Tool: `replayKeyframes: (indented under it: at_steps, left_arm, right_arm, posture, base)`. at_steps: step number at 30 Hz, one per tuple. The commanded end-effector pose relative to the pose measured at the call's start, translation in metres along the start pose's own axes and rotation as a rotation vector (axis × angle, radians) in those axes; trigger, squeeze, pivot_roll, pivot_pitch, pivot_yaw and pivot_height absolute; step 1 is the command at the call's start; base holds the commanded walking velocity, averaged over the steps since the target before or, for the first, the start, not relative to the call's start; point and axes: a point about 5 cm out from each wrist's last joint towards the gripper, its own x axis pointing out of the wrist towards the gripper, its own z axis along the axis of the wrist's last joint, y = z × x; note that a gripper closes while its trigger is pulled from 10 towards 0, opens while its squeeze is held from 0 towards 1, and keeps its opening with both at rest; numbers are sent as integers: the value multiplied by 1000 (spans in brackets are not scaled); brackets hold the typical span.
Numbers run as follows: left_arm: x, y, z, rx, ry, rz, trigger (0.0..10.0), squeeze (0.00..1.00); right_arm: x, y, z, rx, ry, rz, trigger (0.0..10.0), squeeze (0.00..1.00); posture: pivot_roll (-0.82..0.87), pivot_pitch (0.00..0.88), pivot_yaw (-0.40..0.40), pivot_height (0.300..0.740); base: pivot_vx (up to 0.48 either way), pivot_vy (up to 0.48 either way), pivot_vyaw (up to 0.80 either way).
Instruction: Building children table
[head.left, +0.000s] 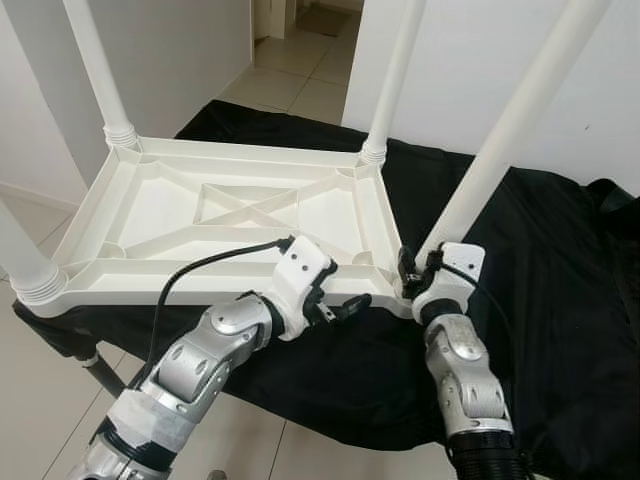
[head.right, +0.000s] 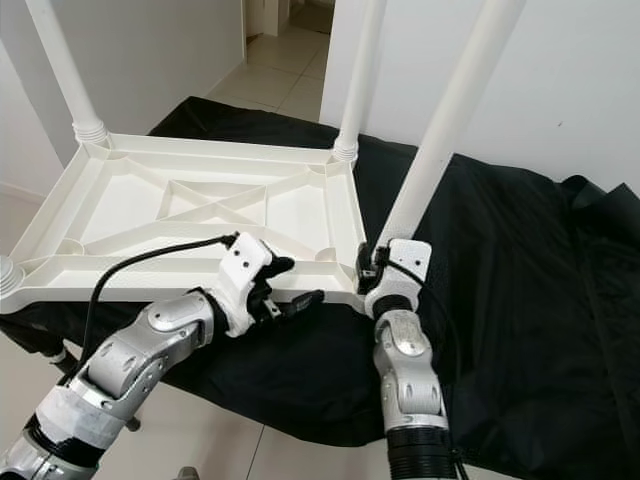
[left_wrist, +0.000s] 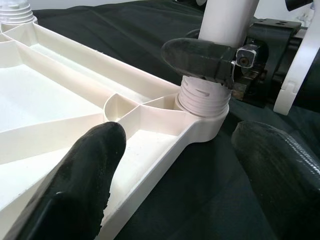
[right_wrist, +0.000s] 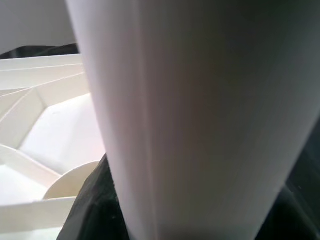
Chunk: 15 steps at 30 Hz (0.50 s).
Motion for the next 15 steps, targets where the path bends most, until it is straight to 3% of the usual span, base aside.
replayKeyframes:
  at_steps: [1,13,14,15]
  left_arm:
    - [1,-2,-1,-2,19,-70,10000,0]
    - [-1,-1,-1,0,16,-52,10000,0]
    - [-1,-1,-1,1,15,-48,10000,0]
    - [-1,-1,-1,1,14,-46,10000,0]
  right_arm:
    - [-6,2,-14,47,72,-41,10000,0]
    - [-8,6,-8,20,62,-15,10000,16]
    - [-9,7,-8,29,57,-7,10000,1000]
    - [-9,8,-7,34,53,-3,10000,1000]
  posture:
    - [-15,0,-73,740]
    - [0,0,-91,740]
    - [0,0,-91,740]
    - [0,0,-91,740]
  base:
    - [0,0,0]
    - [0,0,0]
    - [0,0,0]
    - [0,0,0]
